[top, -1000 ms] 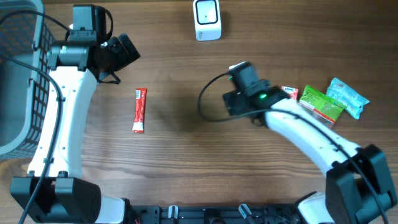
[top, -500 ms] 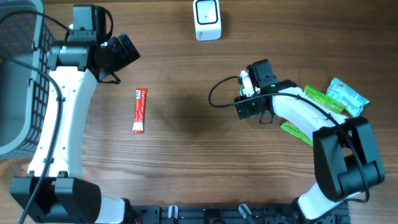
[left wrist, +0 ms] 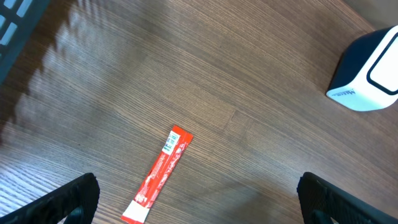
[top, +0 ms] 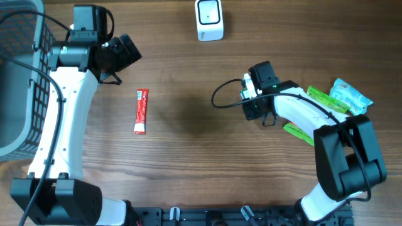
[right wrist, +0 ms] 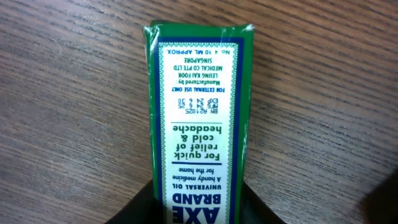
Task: Scan the item barcode
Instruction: 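Carry the green box rightward with the right gripper, then raise the green box up to the white scanner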
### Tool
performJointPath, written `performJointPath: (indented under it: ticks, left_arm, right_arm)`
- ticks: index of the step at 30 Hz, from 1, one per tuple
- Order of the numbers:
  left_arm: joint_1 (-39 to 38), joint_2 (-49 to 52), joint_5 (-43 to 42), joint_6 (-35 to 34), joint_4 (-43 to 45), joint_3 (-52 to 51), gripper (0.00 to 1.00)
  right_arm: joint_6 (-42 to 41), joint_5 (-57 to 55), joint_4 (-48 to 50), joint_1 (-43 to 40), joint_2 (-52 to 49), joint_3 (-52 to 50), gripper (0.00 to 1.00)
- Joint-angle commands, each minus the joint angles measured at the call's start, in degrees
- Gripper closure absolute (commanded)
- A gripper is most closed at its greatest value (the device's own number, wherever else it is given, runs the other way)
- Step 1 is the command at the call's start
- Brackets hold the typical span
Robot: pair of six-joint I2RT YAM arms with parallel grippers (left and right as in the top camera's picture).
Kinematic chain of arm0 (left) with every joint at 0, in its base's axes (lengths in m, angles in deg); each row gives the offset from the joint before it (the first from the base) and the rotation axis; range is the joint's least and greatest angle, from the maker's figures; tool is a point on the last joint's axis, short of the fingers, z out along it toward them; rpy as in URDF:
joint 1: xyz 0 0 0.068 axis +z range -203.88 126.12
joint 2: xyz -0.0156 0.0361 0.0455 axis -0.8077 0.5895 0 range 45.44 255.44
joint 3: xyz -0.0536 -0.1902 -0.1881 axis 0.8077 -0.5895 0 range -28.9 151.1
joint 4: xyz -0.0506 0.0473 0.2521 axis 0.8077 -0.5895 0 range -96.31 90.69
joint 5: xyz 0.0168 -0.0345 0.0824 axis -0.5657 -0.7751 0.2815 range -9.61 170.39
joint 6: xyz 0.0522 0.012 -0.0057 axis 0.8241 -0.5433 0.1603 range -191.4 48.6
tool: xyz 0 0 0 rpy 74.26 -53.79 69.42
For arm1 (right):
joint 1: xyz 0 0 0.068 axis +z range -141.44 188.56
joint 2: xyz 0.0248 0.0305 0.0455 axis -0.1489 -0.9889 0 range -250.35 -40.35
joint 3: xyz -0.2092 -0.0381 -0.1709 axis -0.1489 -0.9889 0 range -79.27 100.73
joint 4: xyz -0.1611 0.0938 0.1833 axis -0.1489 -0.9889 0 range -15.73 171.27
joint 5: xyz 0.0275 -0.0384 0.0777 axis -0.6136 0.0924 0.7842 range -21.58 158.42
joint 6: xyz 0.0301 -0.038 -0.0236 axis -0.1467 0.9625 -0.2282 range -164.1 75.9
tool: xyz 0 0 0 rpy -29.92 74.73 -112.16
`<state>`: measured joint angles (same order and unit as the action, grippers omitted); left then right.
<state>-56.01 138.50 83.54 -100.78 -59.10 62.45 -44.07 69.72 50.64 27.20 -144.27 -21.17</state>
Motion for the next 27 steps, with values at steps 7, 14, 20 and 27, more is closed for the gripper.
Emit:
performJointPath:
  ticks: [7,14,20,27]
  left_arm:
    - [0.3,-0.3,0.2,0.2,0.1,-0.2,0.00]
    - [0.3,-0.3,0.2,0.2,0.1,-0.2,0.00]
    - [0.3,-0.3,0.2,0.2,0.1,-0.2,0.00]
    - [0.3,-0.3,0.2,0.2,0.1,-0.2,0.00]
  right_arm:
    - [-0.3,0.1,-0.5,-0.1,-1.1,-0.7,0.68]
    - [-0.8,-0.2,-1.8,-0.1,1.6,1.5,0.93]
    - [-0.1,-3.6,-6.4,-0.1,11.6,4.0,0.87]
    - [-2.2,-3.6,-27.0,-0.2,12.4,27.9,0.82]
